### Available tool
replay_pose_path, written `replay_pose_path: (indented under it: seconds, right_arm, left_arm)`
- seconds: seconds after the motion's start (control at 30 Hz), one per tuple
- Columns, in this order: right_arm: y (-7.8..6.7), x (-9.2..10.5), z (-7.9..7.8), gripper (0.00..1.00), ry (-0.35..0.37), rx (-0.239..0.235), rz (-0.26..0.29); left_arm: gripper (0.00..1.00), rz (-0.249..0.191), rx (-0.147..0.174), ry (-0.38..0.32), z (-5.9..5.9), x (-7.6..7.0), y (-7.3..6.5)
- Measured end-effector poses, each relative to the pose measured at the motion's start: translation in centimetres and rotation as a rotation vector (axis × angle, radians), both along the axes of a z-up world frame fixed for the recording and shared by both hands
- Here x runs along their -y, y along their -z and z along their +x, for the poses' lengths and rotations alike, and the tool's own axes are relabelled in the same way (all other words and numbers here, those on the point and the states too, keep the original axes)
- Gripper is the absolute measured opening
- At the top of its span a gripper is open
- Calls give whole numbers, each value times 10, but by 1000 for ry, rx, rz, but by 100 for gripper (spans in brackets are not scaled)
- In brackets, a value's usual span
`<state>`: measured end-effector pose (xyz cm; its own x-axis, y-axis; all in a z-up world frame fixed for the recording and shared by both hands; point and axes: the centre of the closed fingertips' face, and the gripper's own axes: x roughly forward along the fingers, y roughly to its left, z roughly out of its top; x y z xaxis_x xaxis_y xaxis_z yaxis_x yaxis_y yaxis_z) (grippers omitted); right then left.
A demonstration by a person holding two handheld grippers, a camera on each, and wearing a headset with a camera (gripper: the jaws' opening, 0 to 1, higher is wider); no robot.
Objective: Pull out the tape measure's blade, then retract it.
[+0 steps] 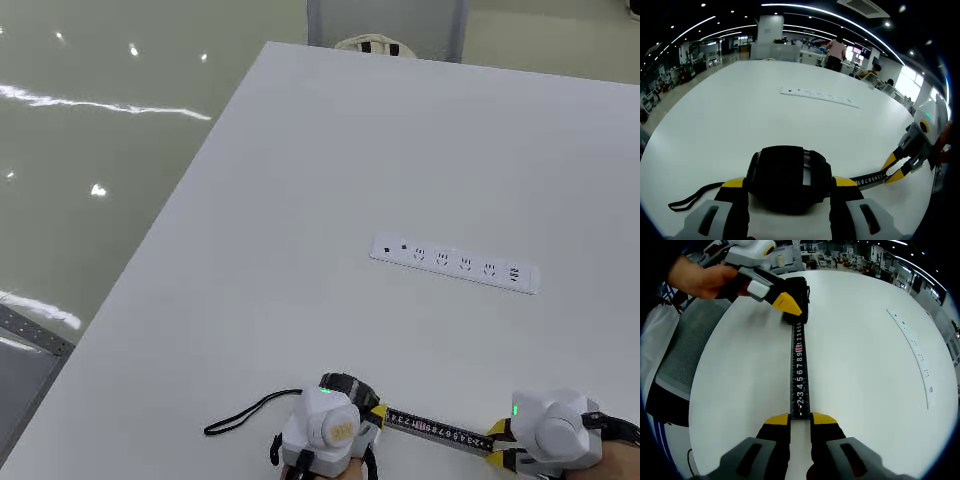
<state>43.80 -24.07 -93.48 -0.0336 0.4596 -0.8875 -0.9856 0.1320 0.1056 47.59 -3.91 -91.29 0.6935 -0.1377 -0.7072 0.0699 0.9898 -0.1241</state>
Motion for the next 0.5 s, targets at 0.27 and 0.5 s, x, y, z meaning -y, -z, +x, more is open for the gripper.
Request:
replay_pose_path:
  seconds: [0.27, 0.5]
  right_arm:
    - [0, -5, 1, 14, -2, 7, -2]
    - [2, -14, 1, 14, -20, 29, -5]
  left_arm:
    - [62, -1, -5, 0, 0, 0, 0]
    - [62, -2, -5, 1, 0, 0, 0]
